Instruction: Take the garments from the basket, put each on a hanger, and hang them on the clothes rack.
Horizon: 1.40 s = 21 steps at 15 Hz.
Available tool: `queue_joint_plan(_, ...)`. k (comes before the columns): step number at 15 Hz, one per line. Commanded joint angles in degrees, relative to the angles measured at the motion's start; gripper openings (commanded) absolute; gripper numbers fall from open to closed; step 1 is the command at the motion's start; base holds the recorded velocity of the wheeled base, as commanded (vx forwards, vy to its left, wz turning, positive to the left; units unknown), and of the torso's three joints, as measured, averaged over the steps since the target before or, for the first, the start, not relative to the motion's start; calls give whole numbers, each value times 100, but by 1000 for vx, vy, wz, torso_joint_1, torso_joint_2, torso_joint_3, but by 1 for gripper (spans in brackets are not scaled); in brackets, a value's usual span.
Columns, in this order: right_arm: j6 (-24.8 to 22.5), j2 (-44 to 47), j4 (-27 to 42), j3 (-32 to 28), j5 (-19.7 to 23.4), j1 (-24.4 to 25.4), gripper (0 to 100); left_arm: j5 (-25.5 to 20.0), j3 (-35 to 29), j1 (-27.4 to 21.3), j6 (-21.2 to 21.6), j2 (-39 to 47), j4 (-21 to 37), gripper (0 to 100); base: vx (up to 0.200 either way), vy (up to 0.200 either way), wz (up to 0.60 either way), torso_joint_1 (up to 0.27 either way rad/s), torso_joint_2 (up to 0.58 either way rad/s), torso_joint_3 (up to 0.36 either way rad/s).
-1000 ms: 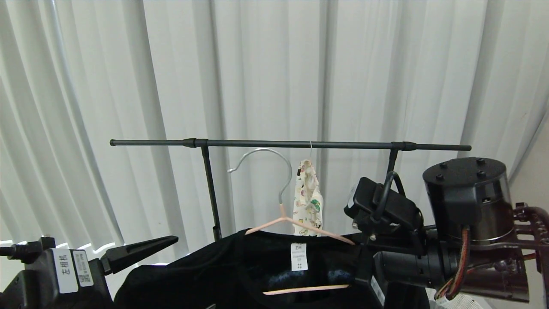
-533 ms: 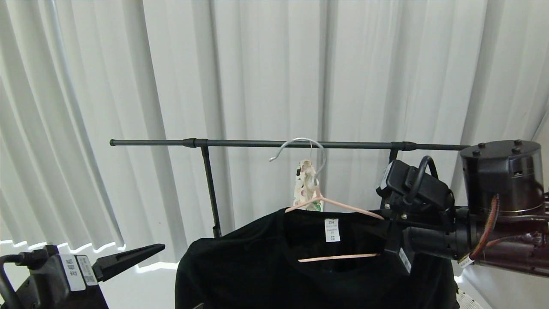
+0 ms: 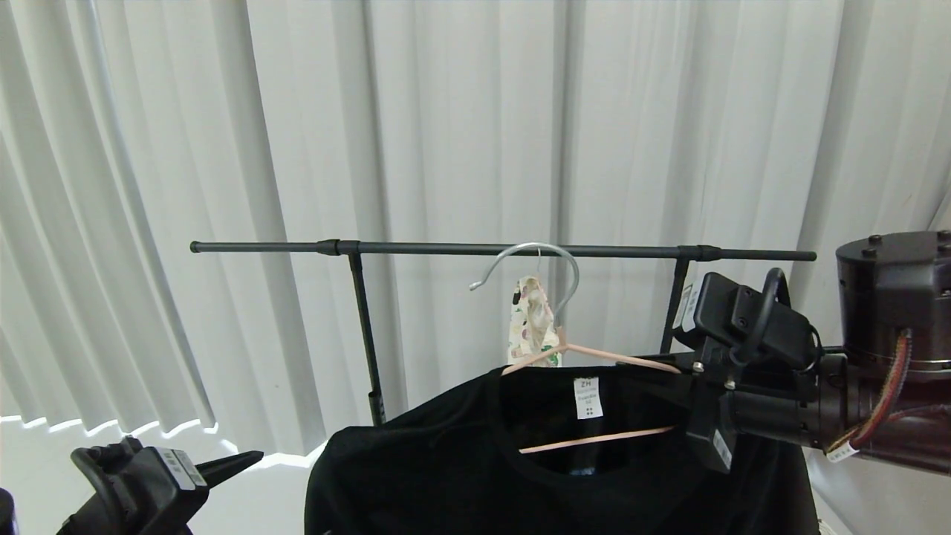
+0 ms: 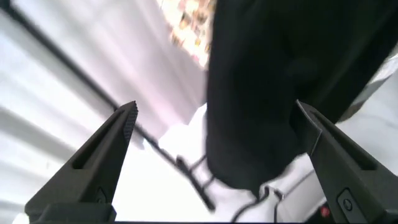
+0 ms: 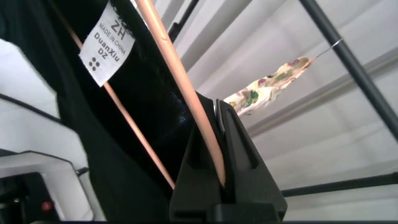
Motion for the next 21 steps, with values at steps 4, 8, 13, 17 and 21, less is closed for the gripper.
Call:
queue_joint_plan(4, -146, -23, -8, -15, 1, 115, 0, -446, 7, 97, 27, 278, 0, 0, 0, 0, 0, 0, 0, 0)
queue_joint_plan(8, -137, -23, -8, 12, -16, 115, 0, -437, 16, 123, -8, 313, 0, 0, 0, 0, 0, 0, 0, 0)
queue_joint_plan(13, -137, -75, -17, 311, -25, -201, 0, -428, 25, 510, -25, 173, 0, 0, 0, 0, 0, 0, 0, 0)
queue_joint_plan(17, -128, -190, -17, 416, -25, -263, 0, -428, 16, 914, -219, 164, 0, 0, 0, 0, 0, 0, 0, 0)
queue_joint_plan(21, -41, -216, -123, 381, -16, -263, 0, -428, 104, 897, -175, 199, 0, 0, 0, 0, 0, 0, 0, 0)
